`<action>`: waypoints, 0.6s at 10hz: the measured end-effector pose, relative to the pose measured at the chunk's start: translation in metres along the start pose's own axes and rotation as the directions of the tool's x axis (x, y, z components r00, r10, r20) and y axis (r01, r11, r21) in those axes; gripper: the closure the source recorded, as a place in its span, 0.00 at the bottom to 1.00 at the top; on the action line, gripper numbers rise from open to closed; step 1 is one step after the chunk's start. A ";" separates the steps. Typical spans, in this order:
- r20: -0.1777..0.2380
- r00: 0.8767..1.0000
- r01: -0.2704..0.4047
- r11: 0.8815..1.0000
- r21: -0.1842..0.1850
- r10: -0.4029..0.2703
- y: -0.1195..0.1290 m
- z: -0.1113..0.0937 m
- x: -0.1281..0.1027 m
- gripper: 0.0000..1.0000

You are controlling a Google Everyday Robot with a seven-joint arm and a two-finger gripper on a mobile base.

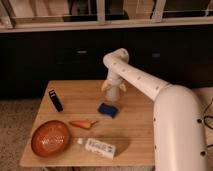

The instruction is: Place the ceramic cup over the eraser

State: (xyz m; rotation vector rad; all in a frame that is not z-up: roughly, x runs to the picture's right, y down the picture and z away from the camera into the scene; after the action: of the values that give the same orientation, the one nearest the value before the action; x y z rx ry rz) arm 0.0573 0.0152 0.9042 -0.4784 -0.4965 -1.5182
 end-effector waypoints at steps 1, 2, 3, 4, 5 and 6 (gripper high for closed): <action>-0.006 1.000 -0.007 1.000 -0.001 0.007 -0.004 0.001 0.003 0.20; -0.011 1.000 -0.019 1.000 -0.001 0.019 -0.006 0.001 0.006 0.20; -0.010 0.999 -0.037 0.999 -0.002 0.037 -0.006 0.002 0.011 0.20; -0.007 0.999 -0.050 0.999 -0.007 0.050 -0.004 0.002 0.014 0.20; 0.001 0.998 -0.065 0.998 -0.007 0.065 -0.004 0.002 0.017 0.20; 0.008 0.997 -0.080 0.997 0.000 0.080 -0.006 0.002 0.021 0.20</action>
State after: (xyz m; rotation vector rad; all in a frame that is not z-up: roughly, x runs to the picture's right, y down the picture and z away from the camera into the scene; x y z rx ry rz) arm 0.0512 -0.0005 0.9183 -0.4983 -0.4790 -1.4400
